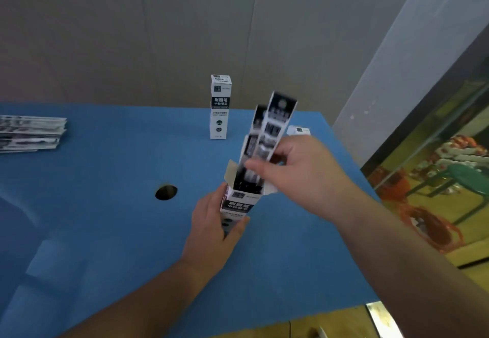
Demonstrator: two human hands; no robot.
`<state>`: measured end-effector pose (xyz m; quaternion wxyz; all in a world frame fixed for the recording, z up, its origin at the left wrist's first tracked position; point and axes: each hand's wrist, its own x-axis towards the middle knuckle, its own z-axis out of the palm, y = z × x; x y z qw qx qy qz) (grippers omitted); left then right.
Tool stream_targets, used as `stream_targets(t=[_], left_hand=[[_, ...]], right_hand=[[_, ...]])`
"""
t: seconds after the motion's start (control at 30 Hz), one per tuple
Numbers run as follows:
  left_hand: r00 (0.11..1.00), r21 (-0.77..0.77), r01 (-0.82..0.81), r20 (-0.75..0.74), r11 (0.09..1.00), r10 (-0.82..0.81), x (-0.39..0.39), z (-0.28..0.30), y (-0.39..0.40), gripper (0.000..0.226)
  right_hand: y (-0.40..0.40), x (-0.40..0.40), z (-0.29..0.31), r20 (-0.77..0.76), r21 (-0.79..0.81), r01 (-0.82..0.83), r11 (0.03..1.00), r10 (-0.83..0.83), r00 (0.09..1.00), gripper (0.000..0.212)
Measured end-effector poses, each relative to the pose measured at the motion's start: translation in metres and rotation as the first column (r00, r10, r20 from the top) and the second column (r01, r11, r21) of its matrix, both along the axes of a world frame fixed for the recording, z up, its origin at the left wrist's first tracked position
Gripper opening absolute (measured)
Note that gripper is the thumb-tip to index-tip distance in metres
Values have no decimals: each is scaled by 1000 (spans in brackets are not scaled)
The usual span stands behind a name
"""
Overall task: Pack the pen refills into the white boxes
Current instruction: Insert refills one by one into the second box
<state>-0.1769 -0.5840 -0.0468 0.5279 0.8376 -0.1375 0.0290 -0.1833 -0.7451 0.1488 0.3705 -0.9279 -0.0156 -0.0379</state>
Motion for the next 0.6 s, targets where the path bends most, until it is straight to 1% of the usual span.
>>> stream_targets(t=[0.07,0.13,0.23,0.3,0.4,0.43,0.5,0.53,0.57,0.6], left_hand=[[1000,5,8,4,1000,-8,1,1,0,64],[1000,45,-12,28,999,11,0,1,0,70],[999,45,-44,21,998,43,-2,2,-1,78],[999,36,-49,20,998,48,-3,1,0,78],[999,31,-49,7,998,49,-3,0,0,79],[999,33,-50,8,998,50,-3,0,0,79],[999,43,-48,11,998,48,-3,1,-1,79],[999,47,-46,10,998,45,-3,1,-1,79],[999,45,-45,8,998,45,-3,2,-1,79],[999,38,-47,0,998,47,-3,2,-1,80]], right_hand=[[2,1,-10,-57,-48,-23,999,20,998,10],[0,2,-12,-35,-38,-27,999,26,999,3],[-8,3,0,30,-13,-47,999,47,998,8],[-14,3,9,23,-52,-87,995,88,996,10],[-14,6,9,-47,-92,-120,989,116,992,5],[-12,8,7,-86,-95,-131,987,123,989,6],[-8,10,4,-159,-109,-182,977,163,974,22],[-8,10,4,-178,-122,-203,972,180,967,26],[-9,11,7,-176,-134,-220,966,195,965,20],[-11,12,10,-150,-133,-226,965,206,967,11]])
